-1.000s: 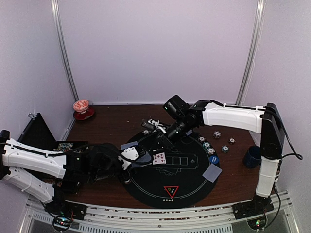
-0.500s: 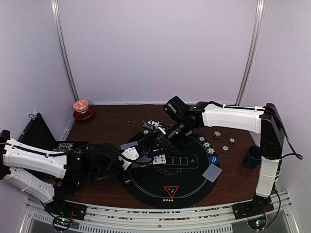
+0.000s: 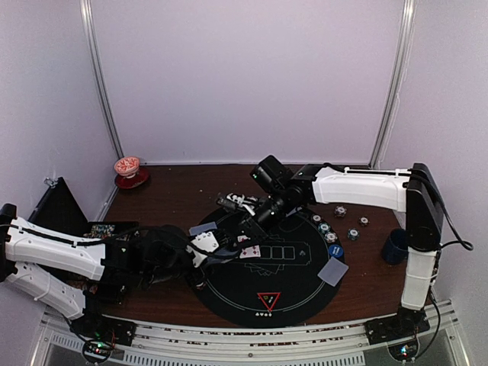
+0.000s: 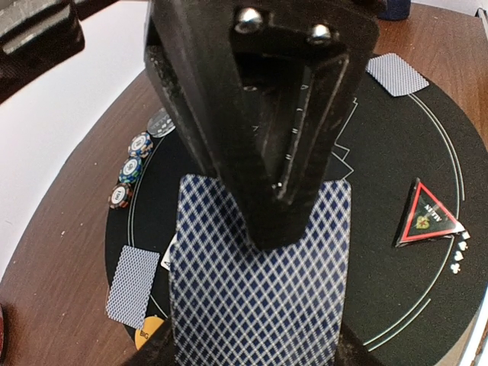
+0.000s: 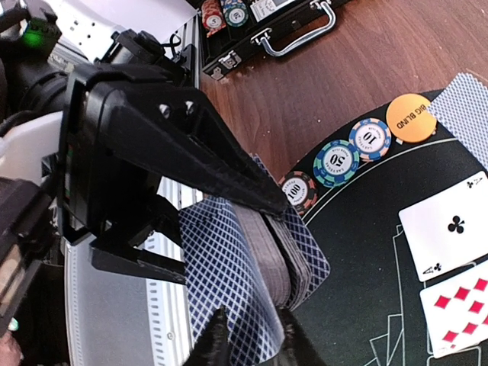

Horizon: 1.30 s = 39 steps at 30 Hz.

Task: Distribute texas hold em gaming equipment
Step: Pick up the poker card from the face-down deck piles, then flop the poker card in the community card area.

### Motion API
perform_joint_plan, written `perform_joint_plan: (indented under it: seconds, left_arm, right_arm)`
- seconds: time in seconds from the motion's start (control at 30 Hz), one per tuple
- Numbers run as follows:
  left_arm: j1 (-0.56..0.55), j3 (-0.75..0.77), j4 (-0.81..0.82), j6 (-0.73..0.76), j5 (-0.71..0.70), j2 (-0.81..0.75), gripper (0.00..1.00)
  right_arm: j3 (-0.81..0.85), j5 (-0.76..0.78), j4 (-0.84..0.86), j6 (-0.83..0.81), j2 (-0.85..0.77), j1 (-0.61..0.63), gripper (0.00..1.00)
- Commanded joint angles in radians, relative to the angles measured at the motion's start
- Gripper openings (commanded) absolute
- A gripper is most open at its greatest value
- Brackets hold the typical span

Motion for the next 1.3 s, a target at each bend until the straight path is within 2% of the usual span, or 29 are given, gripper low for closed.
perform_joint_plan:
  seconds: [0.0, 0.1, 0.3, 0.53, 0.73, 0.87, 0.93, 1.07, 1.27]
  left_arm:
    - [0.003, 0.018, 0.060, 0.002, -0.013, 0.001, 0.54]
    - [0.003, 0.018, 0.059, 0.002, -0.012, 0.002, 0.54]
    - [0.004, 0.017, 0.058, 0.001, -0.015, -0.006, 0.54]
    - [0.003, 0.018, 0.059, -0.001, -0.009, -0.005, 0.53]
    - [0.003, 0.018, 0.061, 0.000, -0.012, 0.003, 0.54]
    - [0.003, 0.020, 0.063, -0.001, -0.013, 0.005, 0.54]
    - [0.003, 0.019, 0.064, -0.001, -0.016, 0.006, 0.54]
    - [0.003, 0.020, 0.064, 0.000, -0.021, 0.008, 0.54]
    - [0.003, 0.018, 0.063, 0.000, -0.026, 0.002, 0.54]
  right_arm:
    - [0.008, 0.022, 0.008, 0.005, 0.016, 0.009, 0.13]
    - [0.012, 0.054, -0.006, -0.004, 0.005, 0.009, 0.00]
    - [0.034, 0.138, -0.069, -0.047, -0.061, -0.017, 0.00]
    - [0.048, 0.155, -0.139, -0.087, -0.141, -0.141, 0.00]
    - [-0.033, 0.242, -0.179, -0.145, -0.218, -0.160, 0.00]
    - [-0.121, 0.436, -0.110, -0.132, -0.279, -0.161, 0.00]
    - [-0.169, 0.623, -0.057, -0.117, -0.300, -0.157, 0.00]
    - [-0.213, 0.865, -0.004, -0.141, -0.300, -0.140, 0.00]
    - [-0.261, 1.161, 0.077, -0.172, -0.275, -0.048, 0.00]
